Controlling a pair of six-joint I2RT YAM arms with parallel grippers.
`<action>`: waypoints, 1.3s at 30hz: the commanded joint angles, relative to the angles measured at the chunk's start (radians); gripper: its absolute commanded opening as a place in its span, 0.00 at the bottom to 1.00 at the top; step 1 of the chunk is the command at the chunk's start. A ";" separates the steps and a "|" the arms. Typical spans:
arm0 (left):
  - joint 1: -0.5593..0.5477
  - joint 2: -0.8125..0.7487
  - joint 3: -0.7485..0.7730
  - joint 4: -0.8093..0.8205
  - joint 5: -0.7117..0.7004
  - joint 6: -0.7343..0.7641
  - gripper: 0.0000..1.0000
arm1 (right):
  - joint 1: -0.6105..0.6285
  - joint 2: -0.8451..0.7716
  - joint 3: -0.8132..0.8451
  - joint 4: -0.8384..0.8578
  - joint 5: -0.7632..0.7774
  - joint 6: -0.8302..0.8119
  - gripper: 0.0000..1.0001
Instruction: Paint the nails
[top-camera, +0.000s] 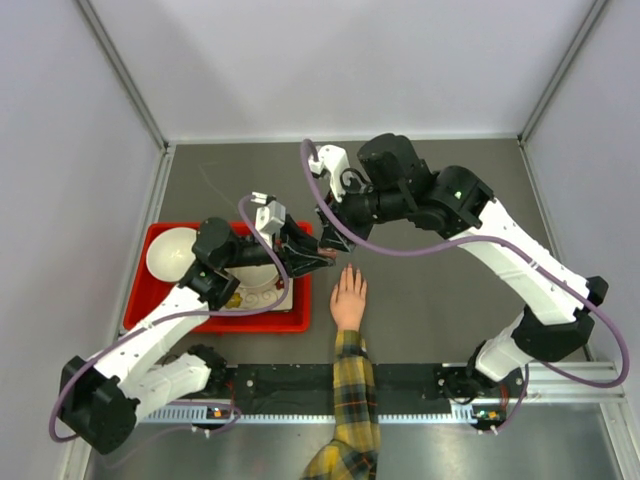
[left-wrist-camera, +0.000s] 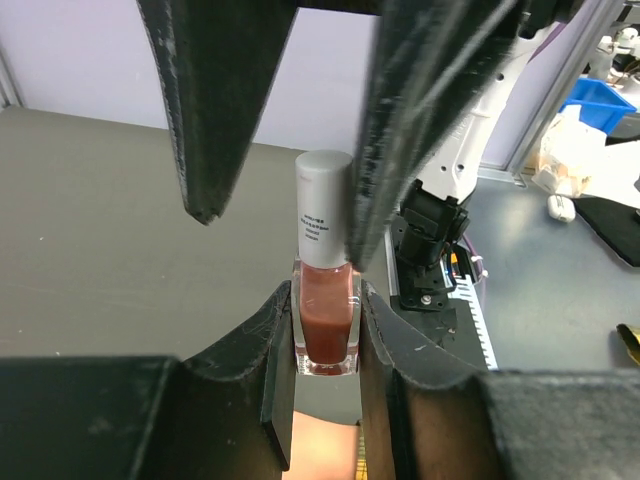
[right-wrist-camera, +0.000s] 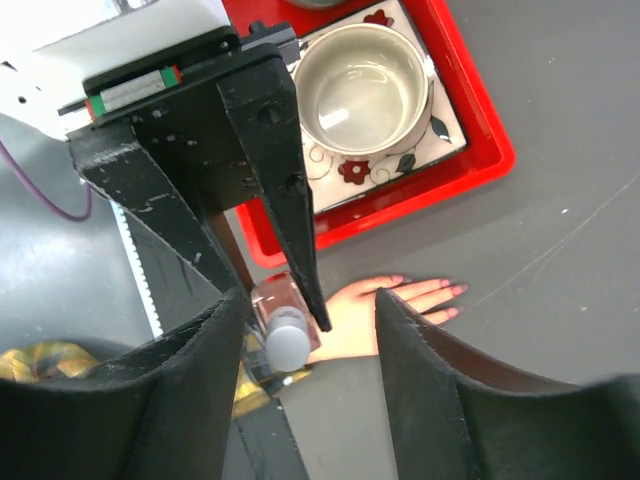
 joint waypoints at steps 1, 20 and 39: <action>-0.009 -0.029 0.041 0.025 0.018 0.016 0.00 | -0.012 -0.037 -0.013 -0.003 -0.039 -0.028 0.42; -0.012 -0.079 0.045 -0.176 -0.498 0.230 0.00 | 0.087 0.052 -0.044 0.093 0.447 0.516 0.00; -0.012 -0.161 -0.016 -0.162 -0.755 0.238 0.00 | 0.201 0.250 0.172 0.115 0.662 0.691 0.36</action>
